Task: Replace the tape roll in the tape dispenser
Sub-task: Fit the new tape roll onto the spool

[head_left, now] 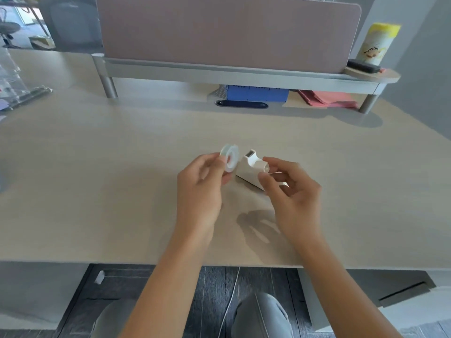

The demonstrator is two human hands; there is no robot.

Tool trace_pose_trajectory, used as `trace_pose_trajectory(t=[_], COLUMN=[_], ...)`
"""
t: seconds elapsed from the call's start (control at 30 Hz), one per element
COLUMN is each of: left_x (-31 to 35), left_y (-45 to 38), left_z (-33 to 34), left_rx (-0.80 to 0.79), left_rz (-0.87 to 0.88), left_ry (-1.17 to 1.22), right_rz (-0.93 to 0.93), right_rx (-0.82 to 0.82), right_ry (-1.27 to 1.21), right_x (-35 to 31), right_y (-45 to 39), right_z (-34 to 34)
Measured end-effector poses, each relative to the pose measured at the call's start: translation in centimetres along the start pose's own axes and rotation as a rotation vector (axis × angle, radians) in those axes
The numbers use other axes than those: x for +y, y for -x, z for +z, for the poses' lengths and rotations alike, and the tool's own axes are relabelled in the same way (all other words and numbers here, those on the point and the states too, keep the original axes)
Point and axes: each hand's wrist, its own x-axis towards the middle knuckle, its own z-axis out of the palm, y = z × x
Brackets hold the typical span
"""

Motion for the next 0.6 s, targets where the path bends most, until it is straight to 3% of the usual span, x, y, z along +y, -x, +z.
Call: trace_pose_trajectory(t=[0.1,0.6], left_x=[-0.3,-0.9], left_y=[0.6,1.6], left_z=[0.8,2.2], left_rx=[-0.052,-0.062], left_rz=[-0.054,0.056], left_ry=[0.115,0.082], right_rz=[-0.062,-0.374], right_rx=[0.012,-0.049], right_ry=[0.022,0.317], right_x=[-1.0,-1.8], right_y=[0.3,-0.6], right_z=[-0.6,-0.7])
